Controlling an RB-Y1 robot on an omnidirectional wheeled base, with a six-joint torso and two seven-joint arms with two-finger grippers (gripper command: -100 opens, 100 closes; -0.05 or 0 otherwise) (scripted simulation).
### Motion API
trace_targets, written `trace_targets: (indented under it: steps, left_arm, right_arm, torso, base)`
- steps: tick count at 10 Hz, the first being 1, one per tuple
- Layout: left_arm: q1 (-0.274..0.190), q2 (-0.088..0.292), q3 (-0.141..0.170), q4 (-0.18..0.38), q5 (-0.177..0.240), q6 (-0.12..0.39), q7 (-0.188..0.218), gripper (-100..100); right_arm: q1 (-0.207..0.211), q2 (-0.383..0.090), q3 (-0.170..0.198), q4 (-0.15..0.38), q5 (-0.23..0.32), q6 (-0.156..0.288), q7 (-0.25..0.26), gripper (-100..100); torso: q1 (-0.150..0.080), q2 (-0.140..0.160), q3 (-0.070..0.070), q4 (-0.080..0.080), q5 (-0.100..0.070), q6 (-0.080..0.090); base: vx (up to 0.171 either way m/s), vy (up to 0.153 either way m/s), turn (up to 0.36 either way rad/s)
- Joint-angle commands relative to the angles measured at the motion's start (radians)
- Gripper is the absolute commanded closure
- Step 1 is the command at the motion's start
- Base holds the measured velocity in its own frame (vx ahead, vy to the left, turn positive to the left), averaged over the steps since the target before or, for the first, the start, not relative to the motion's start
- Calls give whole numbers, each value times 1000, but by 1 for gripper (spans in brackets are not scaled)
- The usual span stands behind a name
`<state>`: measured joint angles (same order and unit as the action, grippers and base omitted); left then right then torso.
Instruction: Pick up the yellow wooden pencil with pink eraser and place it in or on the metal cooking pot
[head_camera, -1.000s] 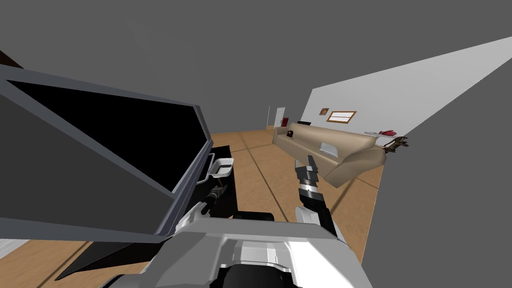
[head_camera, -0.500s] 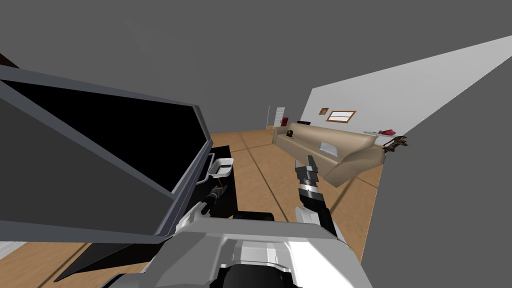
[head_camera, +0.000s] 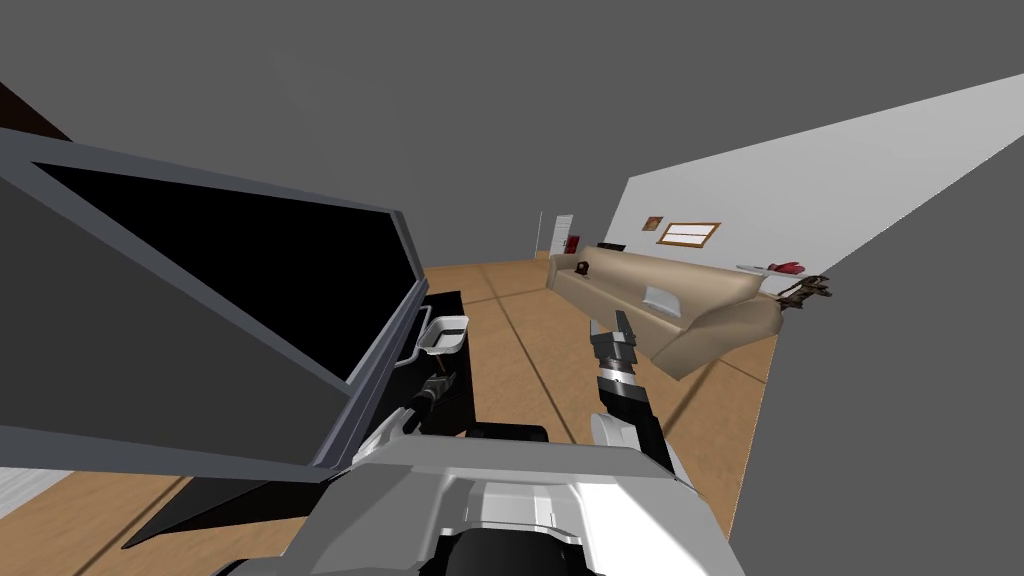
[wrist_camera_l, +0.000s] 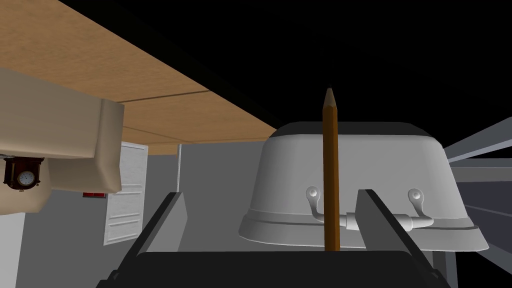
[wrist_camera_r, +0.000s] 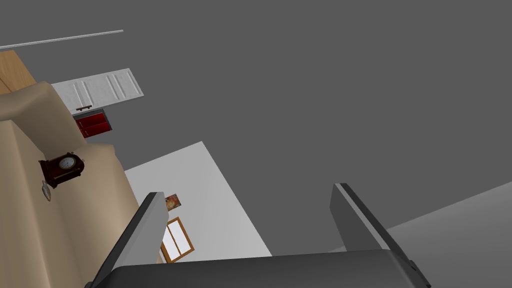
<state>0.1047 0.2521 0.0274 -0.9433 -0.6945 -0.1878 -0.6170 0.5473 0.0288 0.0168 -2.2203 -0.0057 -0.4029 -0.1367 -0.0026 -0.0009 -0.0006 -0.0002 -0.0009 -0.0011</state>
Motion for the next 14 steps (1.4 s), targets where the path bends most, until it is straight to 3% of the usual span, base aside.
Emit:
trace_targets:
  steps: [1,9,10,11,12,13,14]
  left_arm:
    - [0,-9,9,10,-4,-14,-14,-100]
    - [0,-9,9,10,-4,-14,-14,-100]
    - [-28,-5,3,55,46,-26,-57,-100]
    - [-57,0,-2,91,72,-38,-87,-100]
    - [-57,0,-2,100,103,-38,-100,-100]
    - [-85,4,-8,145,133,-51,-141,-100]
    - [-85,4,-8,145,156,-51,-143,-100]
  right_arm:
    - [0,0,0,0,0,0,0,0]
    - [0,0,0,0,0,0,0,0]
    - [0,0,0,0,0,0,0,0]
    - [0,0,0,0,0,0,0,0]
    - [0,0,0,0,0,0,0,0]
    - [0,0,0,0,0,0,0,0]
    - [0,0,0,0,0,0,0,0]
  torso:
    - [0,0,0,0,0,0]
    - [2,1,1,0,0,0]
    - [3,2,1,0,0,0]
    - [3,2,1,1,1,0]
    - [3,3,1,1,1,1]
    - [3,3,2,1,0,0]
    - [3,3,2,1,1,0]
  base:
    - [19,-24,70]
    - [0,0,1]
    - [-13,3,-35]
    - [-27,-2,-49]
    - [-22,1,-15]
    - [-22,1,-19]
    - [-15,1,-18]
